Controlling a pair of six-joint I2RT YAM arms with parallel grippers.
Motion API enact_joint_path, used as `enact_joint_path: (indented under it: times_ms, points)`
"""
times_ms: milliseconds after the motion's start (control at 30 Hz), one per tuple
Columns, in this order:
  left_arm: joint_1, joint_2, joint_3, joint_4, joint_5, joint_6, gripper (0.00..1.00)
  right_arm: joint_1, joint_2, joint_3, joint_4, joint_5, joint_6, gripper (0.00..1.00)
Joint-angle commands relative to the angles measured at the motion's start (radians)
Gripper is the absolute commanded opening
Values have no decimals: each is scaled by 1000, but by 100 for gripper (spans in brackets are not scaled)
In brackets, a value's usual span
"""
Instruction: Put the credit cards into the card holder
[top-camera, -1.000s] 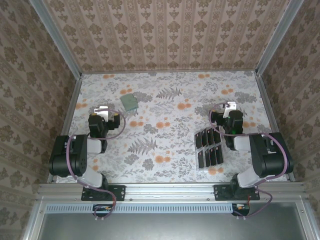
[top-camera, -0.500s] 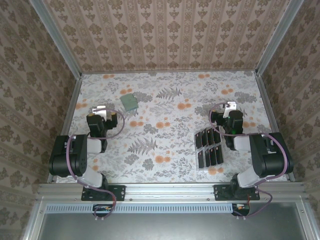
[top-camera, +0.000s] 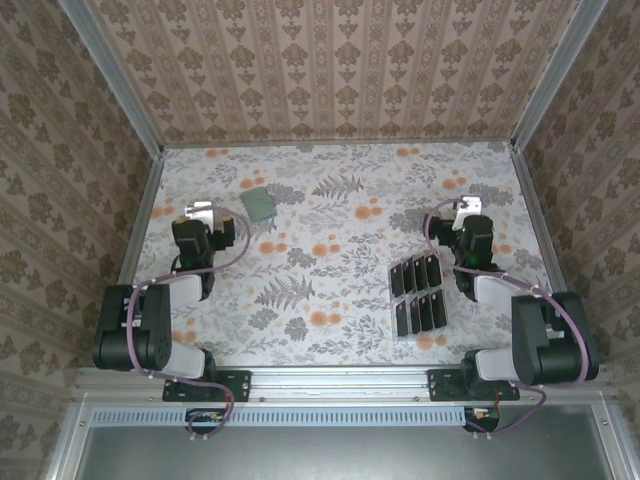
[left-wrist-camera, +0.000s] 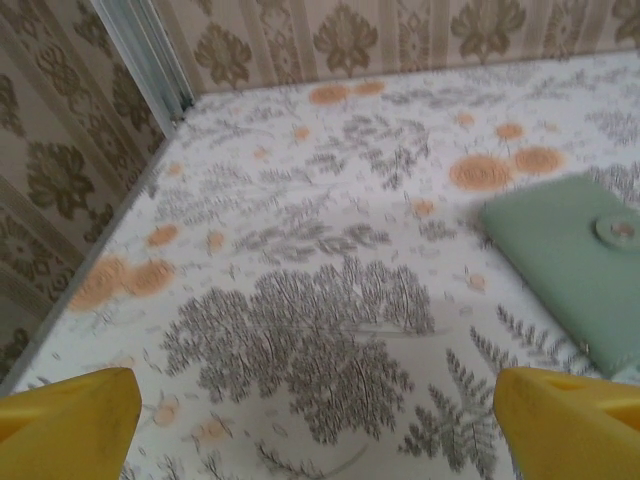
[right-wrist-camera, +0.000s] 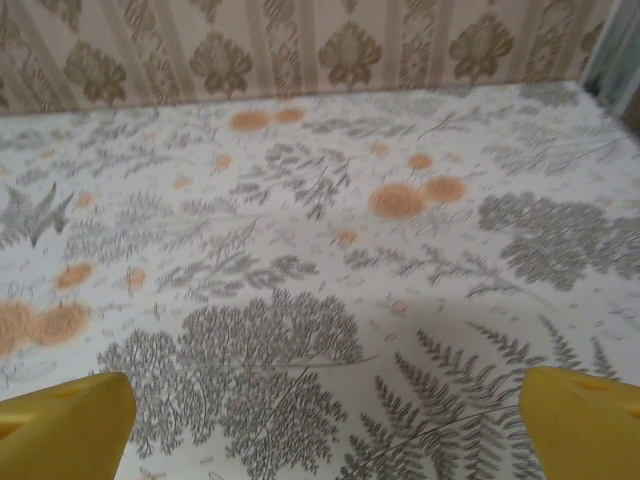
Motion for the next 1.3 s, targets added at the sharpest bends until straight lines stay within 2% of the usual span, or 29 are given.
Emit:
enact_joint_path:
  times_ms: [0, 133, 233, 367, 467, 633, 900, 1267]
  points:
    - [-6, -49, 64, -157, -12, 7, 100, -10, -77, 109, -238, 105, 82, 100]
    - [1, -54, 182, -348, 24, -60, 100, -27, -121, 235, -498, 140, 280, 100]
    - [6, -2, 324, -529, 90, -128, 100, -37, -110, 367, -736, 69, 332, 100]
    - [1, 146, 561, -793, 108, -205, 100, -32, -144, 377, -805, -113, 342, 100]
    - [-5, 267, 714, -922, 124, -217, 100, -8, -195, 353, -831, -187, 378, 100]
    - [-20, 432, 893, -1007, 170, -212, 100, 84, -264, 332, -903, -165, 403, 100]
    - [-64, 676, 1194, -1113, 229, -197, 100, 225, -257, 361, -965, -134, 412, 100]
    - [-119, 873, 1440, -1205, 271, -213, 100, 341, -243, 386, -959, -101, 461, 100]
